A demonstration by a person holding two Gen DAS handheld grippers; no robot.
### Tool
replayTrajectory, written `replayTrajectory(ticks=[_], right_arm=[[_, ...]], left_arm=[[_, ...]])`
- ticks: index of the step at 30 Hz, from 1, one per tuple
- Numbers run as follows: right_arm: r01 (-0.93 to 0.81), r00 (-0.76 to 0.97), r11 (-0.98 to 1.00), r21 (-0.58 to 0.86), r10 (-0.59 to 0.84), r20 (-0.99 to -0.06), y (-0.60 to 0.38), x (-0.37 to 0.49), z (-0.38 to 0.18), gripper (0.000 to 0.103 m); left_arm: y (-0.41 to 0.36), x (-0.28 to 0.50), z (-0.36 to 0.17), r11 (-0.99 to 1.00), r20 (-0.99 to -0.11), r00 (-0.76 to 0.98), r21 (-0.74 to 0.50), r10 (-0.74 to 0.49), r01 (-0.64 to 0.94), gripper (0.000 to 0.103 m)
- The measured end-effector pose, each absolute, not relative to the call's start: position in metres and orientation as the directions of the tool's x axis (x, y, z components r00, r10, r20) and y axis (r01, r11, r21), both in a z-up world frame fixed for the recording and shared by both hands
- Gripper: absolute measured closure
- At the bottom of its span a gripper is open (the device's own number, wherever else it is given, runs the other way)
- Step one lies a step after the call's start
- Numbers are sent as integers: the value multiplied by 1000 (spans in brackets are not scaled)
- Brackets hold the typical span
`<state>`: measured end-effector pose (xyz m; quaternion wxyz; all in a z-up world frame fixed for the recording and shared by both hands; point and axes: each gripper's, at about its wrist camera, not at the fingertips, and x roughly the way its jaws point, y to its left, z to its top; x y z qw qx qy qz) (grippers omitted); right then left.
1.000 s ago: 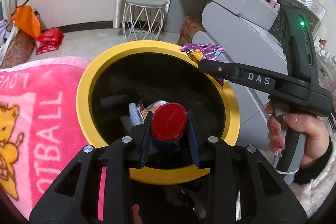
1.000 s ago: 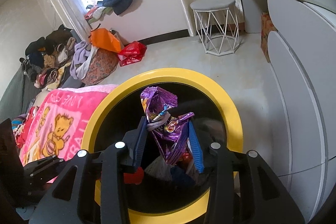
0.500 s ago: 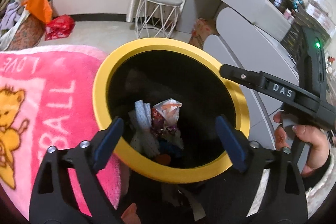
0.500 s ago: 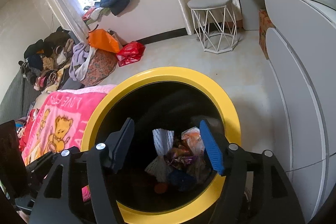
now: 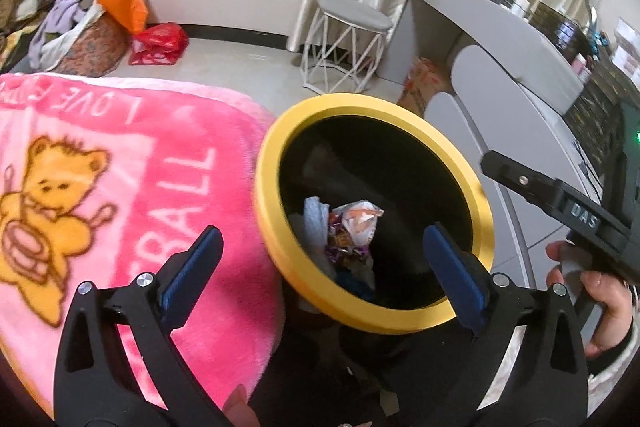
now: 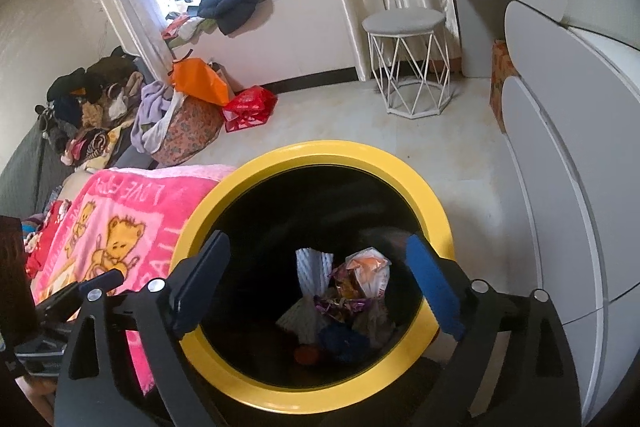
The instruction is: Collect trash
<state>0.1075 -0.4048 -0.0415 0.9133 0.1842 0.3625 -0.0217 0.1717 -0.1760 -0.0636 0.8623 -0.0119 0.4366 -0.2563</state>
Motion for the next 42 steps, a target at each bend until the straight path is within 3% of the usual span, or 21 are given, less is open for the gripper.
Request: replayTrajectory(ticks=[10, 16, 34, 42], right_arm=[[86, 764, 943, 322, 145, -628, -363, 96, -27, 7], [13, 810, 975, 221, 119, -574, -331, 81, -16, 6], [-89, 967, 996, 27, 93, -238, -271, 0, -6, 6], [-57, 970, 997, 49, 67, -235, -277, -3, -11, 6]], left_arm=[[-141, 156, -42, 910, -705, 590, -204, -393, 362, 11], [-115, 140, -32, 937, -662, 670, -161, -335, 309, 11], [-57, 62, -23, 985, -469, 867, -38, -168, 171, 11], [-48, 47, -32, 988, -457, 877, -37, -148, 148, 10]])
